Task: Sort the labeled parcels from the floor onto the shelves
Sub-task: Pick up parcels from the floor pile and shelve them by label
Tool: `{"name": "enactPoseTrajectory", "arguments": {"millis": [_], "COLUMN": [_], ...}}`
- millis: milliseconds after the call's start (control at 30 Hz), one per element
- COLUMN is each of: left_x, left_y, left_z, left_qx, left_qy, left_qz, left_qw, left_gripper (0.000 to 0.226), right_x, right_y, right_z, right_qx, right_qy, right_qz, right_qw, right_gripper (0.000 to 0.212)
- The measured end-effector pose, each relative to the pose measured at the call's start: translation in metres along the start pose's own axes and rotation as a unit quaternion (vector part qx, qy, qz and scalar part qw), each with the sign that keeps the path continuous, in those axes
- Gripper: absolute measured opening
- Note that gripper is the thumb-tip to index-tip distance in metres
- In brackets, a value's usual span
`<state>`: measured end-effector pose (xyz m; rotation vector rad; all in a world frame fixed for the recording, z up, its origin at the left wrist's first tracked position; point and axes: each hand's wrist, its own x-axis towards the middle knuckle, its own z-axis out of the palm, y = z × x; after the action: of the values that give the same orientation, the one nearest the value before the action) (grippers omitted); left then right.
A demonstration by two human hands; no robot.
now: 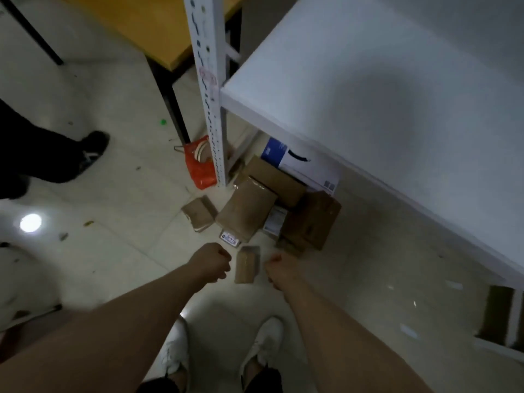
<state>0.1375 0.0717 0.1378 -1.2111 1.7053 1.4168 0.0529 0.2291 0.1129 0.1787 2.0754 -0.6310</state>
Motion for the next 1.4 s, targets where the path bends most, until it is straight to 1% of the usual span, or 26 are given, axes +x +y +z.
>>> {"name": "enactPoseTrajectory", "arguments": {"millis": [100,133,267,333,367,467,500,567,667,700,767,867,933,1000,1033,1067,1100,1167,1200,1233,1300,1333,1400], "left_x": [0.067,0.09,0.178,0.217,0.234,0.28,0.293,0.312,0.32,0.316,0.294,0.239,0.194,0.145,0.12,0.096,0.072,0.027,0.006,-0.013,-0.051,-0.067,-0.098], "left_y": [-0.027,-0.038,-0.092,-0.119,-0.131,-0.16,-0.166,-0.175,-0.181,-0.183,-0.183,-0.164,-0.14,-0.111,-0.094,-0.077,-0.06,-0.024,-0.007,0.008,0.033,0.042,0.06], "left_z": [0.02,0.027,0.047,0.054,0.056,0.06,0.061,0.062,0.059,0.056,0.053,0.051,0.047,0.036,0.028,0.019,0.009,-0.014,-0.026,-0.039,-0.064,-0.075,-0.093], "left_qx": [-0.015,-0.022,-0.049,-0.063,-0.072,-0.1,-0.106,-0.115,-0.121,-0.122,-0.121,-0.1,-0.1,-0.119,-0.127,-0.128,-0.125,-0.118,-0.113,-0.105,-0.077,-0.058,-0.015], "left_qy": [0.004,0.003,-0.006,-0.009,-0.006,0.011,0.017,0.025,0.031,0.032,0.024,-0.011,-0.046,-0.094,-0.121,-0.146,-0.168,-0.182,-0.18,-0.174,-0.155,-0.143,-0.124], "left_qz": [0.003,-0.001,-0.042,-0.063,-0.072,-0.084,-0.084,-0.081,-0.076,-0.081,-0.099,-0.119,-0.138,-0.151,-0.15,-0.136,-0.11,-0.05,-0.024,-0.004,0.032,0.05,0.09], "left_qw": [1.0,1.0,0.998,0.996,0.995,0.991,0.991,0.99,0.989,0.989,0.987,0.988,0.984,0.977,0.973,0.972,0.972,0.975,0.977,0.979,0.984,0.987,0.988], "left_gripper": [0.014,0.014,0.014,0.014,0.014,0.014,0.014,0.013,0.012,0.012,0.013,0.027,0.045,0.062,0.067,0.066,0.058,0.037,0.034,0.039,0.06,0.067,0.076], "right_x": [0.072,0.093,0.182,0.22,0.237,0.282,0.295,0.315,0.326,0.323,0.299,0.237,0.196,0.152,0.128,0.105,0.081,0.035,0.016,-0.003,-0.041,-0.059,-0.089], "right_y": [0.026,0.033,0.066,0.081,0.087,0.101,0.105,0.113,0.122,0.122,0.122,0.105,0.092,0.072,0.059,0.046,0.033,0.005,-0.004,-0.014,-0.032,-0.04,-0.056], "right_z": [0.048,0.063,0.13,0.162,0.176,0.205,0.213,0.225,0.226,0.22,0.198,0.146,0.113,0.083,0.068,0.054,0.04,0.008,-0.007,-0.022,-0.05,-0.063,-0.084], "right_qx": [-0.055,-0.067,-0.204,-0.232,-0.23,-0.17,-0.157,-0.165,-0.159,-0.127,-0.014,0.093,0.149,0.221,0.253,0.281,0.305,0.346,0.356,0.353,0.295,0.265,0.237], "right_qy": [0.004,0.004,-0.019,-0.032,-0.038,-0.003,0.003,0.008,0.007,-0.018,-0.079,-0.151,-0.171,-0.164,-0.16,-0.16,-0.164,-0.178,-0.182,-0.182,-0.176,-0.172,-0.168], "right_qz": [-0.01,-0.006,0.016,0.041,0.053,0.103,0.107,0.095,0.067,0.069,0.1,0.131,0.12,0.103,0.09,0.078,0.065,0.041,0.031,0.019,-0.003,-0.01,-0.01], "right_qw": [0.998,0.998,0.979,0.971,0.971,0.98,0.982,0.982,0.985,0.989,0.992,0.975,0.966,0.956,0.95,0.943,0.936,0.92,0.916,0.917,0.939,0.949,0.957], "right_gripper": [0.013,0.017,0.06,0.073,0.078,0.104,0.11,0.108,0.089,0.085,0.076,0.061,0.06,0.063,0.065,0.066,0.064,0.059,0.058,0.059,0.068,0.073,0.077]}}
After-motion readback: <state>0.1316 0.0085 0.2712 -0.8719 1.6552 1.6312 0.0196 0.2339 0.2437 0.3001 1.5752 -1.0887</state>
